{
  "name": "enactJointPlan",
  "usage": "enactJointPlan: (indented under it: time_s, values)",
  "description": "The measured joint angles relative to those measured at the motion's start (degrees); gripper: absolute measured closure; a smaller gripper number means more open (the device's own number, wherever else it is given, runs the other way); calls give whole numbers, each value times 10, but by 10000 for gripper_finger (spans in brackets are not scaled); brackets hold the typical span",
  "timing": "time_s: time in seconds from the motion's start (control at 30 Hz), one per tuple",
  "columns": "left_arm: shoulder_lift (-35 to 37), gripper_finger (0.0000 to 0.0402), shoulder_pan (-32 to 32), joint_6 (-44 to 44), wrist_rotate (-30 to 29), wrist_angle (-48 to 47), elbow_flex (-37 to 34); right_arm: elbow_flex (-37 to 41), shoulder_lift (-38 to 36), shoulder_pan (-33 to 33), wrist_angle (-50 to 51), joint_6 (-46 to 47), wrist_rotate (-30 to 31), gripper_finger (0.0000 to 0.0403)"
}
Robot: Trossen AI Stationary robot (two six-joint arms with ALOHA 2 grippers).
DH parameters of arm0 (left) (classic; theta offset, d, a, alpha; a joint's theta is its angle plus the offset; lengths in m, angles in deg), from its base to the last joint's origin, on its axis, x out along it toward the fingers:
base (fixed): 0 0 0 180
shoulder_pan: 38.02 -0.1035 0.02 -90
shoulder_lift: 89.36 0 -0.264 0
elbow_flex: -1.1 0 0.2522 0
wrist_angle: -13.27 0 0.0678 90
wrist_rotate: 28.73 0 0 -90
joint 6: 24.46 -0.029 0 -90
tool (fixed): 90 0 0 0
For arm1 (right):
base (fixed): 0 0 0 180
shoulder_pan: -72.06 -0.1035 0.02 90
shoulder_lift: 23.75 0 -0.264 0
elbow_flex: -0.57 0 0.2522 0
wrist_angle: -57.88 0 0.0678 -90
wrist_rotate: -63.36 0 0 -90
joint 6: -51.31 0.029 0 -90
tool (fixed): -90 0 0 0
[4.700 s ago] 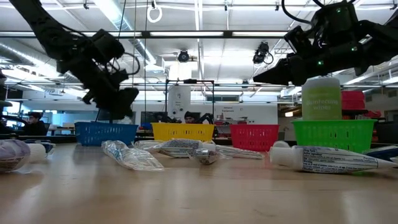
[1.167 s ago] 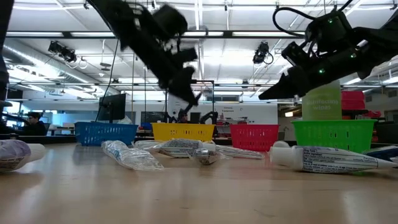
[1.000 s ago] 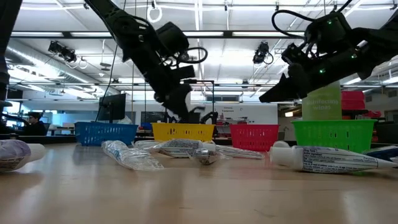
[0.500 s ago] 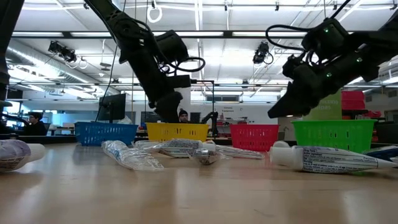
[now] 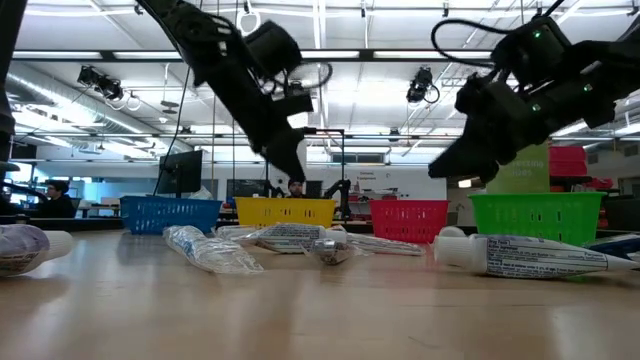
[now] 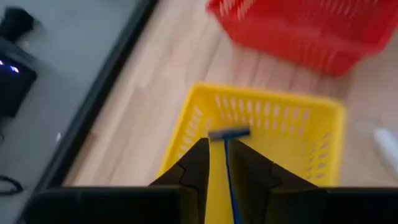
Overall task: Pick & Place Travel size toiletries
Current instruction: Put the silver nail cutter into the red bin
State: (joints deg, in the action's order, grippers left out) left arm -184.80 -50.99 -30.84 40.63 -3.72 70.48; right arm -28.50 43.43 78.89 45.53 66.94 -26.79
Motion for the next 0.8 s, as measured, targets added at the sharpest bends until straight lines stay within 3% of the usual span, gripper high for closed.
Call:
enactJointPlan:
  time_s: [0.2,0.37,0.47,0.63,0.8]
  values:
    - [80,338,28,1,83,-11,0,0,0,-20,-117,-24,-1,301]
    - [144,333,50,-15,139,-34,1,0,0,-36,-156,-28,-20,270]
    - [171,335,63,-31,123,-65,1,0,0,-52,-171,-20,-20,245]
    - [180,345,85,-46,49,-60,0,-1,9,-84,-196,-13,-6,208]
    - [176,347,97,-40,59,-60,-2,-47,36,-111,-183,-20,1,189]
